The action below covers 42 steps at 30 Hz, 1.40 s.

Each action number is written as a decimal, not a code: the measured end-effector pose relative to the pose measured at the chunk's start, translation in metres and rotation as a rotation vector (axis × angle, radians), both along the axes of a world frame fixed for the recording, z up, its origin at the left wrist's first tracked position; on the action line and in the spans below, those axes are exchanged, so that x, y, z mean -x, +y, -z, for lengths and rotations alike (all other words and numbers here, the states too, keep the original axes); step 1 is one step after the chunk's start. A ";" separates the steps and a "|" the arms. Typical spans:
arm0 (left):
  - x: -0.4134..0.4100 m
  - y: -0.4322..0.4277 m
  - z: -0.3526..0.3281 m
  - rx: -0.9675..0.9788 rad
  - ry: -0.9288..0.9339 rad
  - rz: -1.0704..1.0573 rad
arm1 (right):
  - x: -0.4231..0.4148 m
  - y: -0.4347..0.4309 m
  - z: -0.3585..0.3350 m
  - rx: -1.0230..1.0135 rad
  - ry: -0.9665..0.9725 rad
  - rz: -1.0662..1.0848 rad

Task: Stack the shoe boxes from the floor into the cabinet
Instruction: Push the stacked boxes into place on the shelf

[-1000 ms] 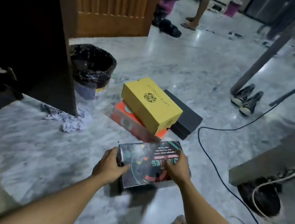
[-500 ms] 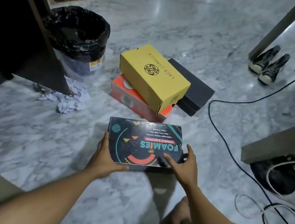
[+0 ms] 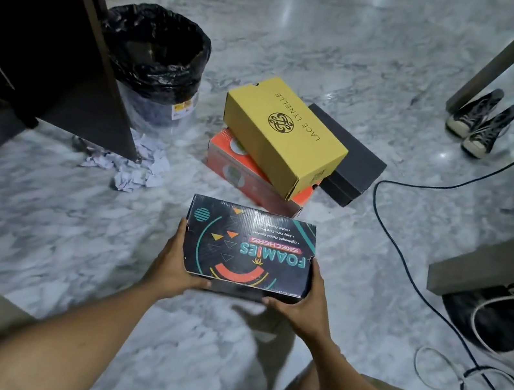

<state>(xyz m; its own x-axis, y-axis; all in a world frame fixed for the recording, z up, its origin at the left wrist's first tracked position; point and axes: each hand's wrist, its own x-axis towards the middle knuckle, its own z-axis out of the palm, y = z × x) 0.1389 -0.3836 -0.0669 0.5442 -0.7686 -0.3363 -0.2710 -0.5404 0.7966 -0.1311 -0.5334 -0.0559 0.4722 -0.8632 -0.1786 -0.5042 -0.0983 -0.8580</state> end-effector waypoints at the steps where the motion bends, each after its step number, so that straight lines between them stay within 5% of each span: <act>1: -0.001 0.001 -0.001 -0.002 0.005 -0.009 | -0.002 0.001 -0.003 0.003 -0.011 -0.005; 13: -0.080 0.059 -0.041 0.192 -0.029 -0.134 | -0.087 0.034 -0.087 0.121 -0.183 -0.171; 25: -0.139 0.230 -0.245 0.308 -0.349 -0.517 | -0.243 0.128 -0.224 0.288 -0.363 -0.485; 31: -0.161 0.299 -0.308 0.464 -0.457 -0.722 | -0.317 0.177 -0.287 0.306 -0.494 -0.607; 42: -0.202 0.375 -0.417 0.428 -0.796 -1.045 | -0.454 0.235 -0.400 0.253 -0.742 -0.761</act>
